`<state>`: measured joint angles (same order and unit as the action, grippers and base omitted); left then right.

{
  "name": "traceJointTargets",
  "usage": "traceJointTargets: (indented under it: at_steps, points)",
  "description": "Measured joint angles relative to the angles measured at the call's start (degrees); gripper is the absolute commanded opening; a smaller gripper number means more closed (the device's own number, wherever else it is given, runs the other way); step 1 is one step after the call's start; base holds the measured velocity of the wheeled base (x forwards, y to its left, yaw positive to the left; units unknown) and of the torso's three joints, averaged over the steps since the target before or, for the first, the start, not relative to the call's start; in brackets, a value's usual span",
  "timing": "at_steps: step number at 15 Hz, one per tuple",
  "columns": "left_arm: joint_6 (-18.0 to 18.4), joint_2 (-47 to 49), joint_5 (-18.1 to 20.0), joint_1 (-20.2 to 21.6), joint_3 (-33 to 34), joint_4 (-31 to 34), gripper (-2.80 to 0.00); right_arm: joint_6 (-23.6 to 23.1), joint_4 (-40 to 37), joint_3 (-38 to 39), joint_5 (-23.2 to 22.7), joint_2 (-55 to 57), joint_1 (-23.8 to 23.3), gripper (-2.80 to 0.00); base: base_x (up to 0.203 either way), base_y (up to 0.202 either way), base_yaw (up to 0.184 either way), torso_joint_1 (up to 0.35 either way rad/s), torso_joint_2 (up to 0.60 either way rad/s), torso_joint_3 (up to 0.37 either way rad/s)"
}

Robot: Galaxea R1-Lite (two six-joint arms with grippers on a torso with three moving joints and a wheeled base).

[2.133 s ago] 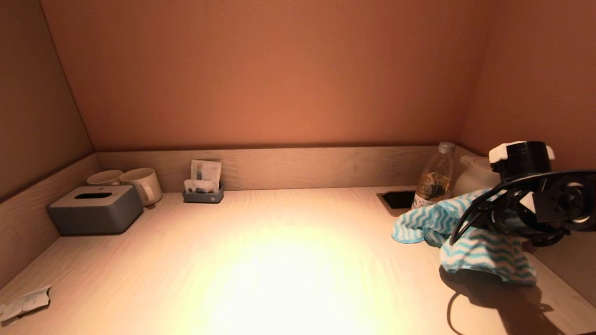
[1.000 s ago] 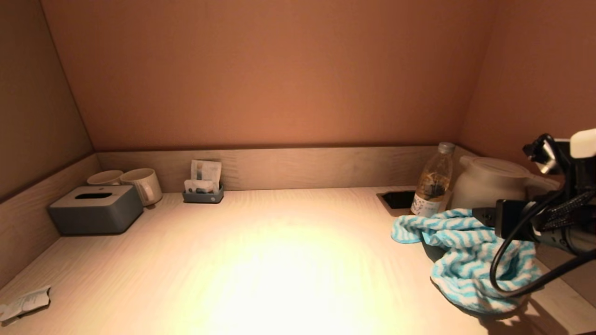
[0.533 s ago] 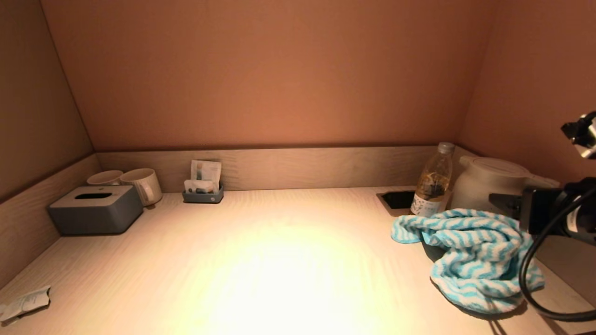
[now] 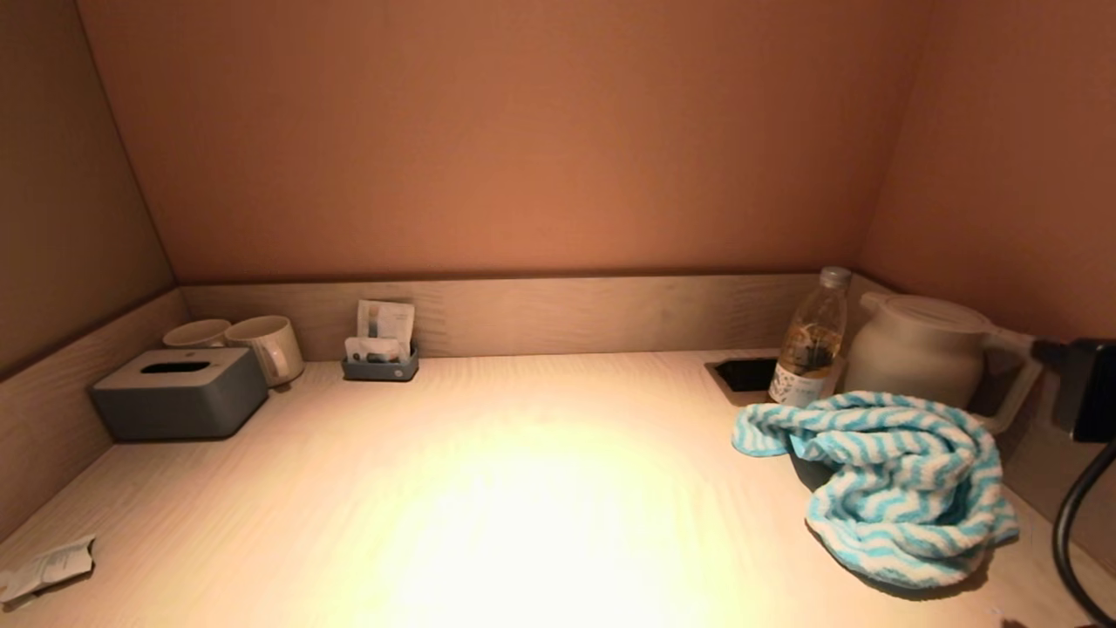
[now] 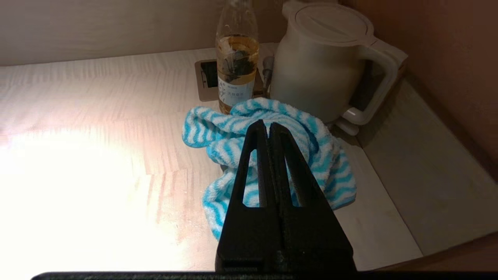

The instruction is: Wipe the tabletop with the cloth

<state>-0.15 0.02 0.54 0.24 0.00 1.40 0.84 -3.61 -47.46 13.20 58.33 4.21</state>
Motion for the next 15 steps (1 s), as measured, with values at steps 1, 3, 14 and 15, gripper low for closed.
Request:
traceJointTargets:
  at_steps: [1,3,14,15]
  points:
    - [0.0,0.0,0.0,0.0,0.0,0.0,-2.8,-0.1,-0.6,-0.1,0.2,-1.7,0.1,-2.8,0.0,0.0,0.0,0.0,0.0,0.0]
    - [0.0,0.0,0.0,0.0,0.0,0.0,-2.8,-0.1,-2.2,-0.6,0.7,-6.2,0.4,-2.8,0.0,0.0,0.0,0.0,0.0,0.0]
    - [0.0,0.0,0.0,0.0,0.0,0.0,-2.8,-0.5,-12.4,8.6,2.6,-32.2,-0.7,-2.8,0.0,0.0,0.0,0.0,0.0,0.0]
    - [0.0,0.0,0.0,0.0,0.0,0.0,-2.8,-0.4,-12.5,10.5,2.5,-34.5,-1.2,-2.8,0.0,0.0,0.0,0.0,0.0,0.0]
